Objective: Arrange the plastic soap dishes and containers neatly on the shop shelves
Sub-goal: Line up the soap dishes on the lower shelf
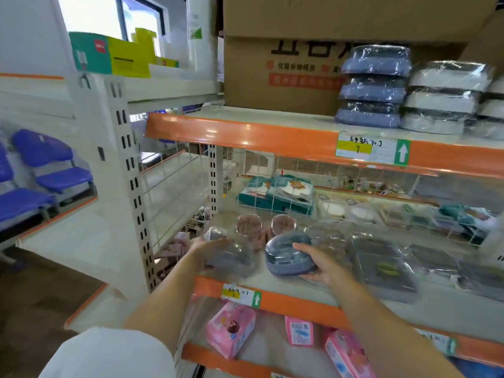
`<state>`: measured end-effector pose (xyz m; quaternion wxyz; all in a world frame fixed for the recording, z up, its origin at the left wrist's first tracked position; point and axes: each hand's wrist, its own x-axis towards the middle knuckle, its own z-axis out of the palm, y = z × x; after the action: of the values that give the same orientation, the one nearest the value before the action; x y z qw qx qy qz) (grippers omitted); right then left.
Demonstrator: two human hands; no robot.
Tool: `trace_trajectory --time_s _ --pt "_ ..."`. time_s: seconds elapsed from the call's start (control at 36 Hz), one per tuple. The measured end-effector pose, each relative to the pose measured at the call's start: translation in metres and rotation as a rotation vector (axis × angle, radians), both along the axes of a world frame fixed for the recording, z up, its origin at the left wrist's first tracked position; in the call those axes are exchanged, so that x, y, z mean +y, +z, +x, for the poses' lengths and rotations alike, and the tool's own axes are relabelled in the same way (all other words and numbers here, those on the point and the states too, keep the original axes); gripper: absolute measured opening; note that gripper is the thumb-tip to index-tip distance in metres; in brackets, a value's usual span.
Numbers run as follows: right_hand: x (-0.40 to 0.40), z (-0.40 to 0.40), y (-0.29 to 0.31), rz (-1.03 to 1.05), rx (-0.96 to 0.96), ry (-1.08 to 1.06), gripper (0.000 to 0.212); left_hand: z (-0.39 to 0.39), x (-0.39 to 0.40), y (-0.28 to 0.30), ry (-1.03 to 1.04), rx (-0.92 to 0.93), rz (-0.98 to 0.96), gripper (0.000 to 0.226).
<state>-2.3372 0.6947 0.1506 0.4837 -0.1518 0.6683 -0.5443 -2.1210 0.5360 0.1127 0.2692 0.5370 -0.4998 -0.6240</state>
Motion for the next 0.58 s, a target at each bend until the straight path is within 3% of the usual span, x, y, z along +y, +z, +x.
trace_trajectory --time_s 0.17,0.22,0.33,0.44,0.58 --pt "-0.020 -0.008 -0.014 0.029 0.030 0.010 0.046 0.001 -0.005 -0.012 -0.015 -0.107 -0.057 0.069" --pt "-0.027 -0.009 -0.017 0.030 0.049 0.026 0.045 0.000 -0.003 -0.010 -0.035 -0.159 -0.084 0.074" --pt "-0.042 -0.008 -0.026 0.042 0.153 0.043 0.042 -0.006 -0.013 -0.009 -0.035 -0.301 -0.182 0.052" --pt "-0.048 -0.003 -0.028 0.164 0.406 0.108 0.050 -0.010 -0.031 -0.010 -0.044 -0.417 -0.211 0.068" --pt "-0.057 0.002 -0.025 0.261 0.397 0.145 0.056 -0.014 -0.043 -0.003 -0.063 -0.578 -0.256 0.068"
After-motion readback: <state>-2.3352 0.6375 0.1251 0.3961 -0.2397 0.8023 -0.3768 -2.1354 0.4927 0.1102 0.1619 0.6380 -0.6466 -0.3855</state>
